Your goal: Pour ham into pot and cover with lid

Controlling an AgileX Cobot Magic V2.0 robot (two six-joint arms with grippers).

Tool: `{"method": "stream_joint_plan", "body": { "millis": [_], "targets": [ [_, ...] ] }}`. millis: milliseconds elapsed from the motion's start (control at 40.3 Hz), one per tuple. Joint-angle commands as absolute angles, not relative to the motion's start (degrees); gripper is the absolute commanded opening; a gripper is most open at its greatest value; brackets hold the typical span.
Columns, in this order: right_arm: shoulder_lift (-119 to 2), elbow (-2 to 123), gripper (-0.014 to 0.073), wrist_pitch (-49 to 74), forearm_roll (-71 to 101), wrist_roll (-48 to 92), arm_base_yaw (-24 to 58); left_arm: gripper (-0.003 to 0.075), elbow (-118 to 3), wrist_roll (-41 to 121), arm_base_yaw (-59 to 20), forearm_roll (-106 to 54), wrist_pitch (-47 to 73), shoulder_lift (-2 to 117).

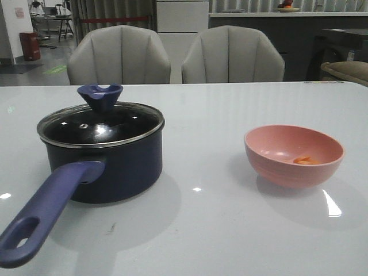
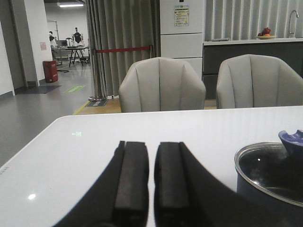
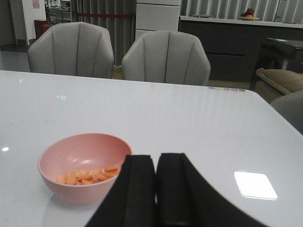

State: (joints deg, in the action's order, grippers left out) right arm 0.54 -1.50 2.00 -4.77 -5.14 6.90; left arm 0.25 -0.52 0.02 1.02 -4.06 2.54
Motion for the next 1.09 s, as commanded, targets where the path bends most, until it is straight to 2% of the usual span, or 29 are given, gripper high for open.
{"method": "stream_joint_plan", "body": {
  "millis": [0, 843, 1067],
  "targets": [
    [1.73, -1.24, 0.0150, -3.18, -5.58, -4.85, 6.57, 0.0133, 1.46, -0.60, 0.06, 0.55, -8.59, 3.20],
    [1.73, -1.24, 0.0150, -3.18, -5.58, -4.85, 6.57, 0.0133, 1.46, -0.60, 0.06, 0.55, -9.28, 3.20],
    [1.73, -1.24, 0.0150, -3.18, -5.58, -4.85, 6.57, 0.0133, 0.17, -0.60, 0.06, 0.89, -25.84, 3.20]
  ]
}}
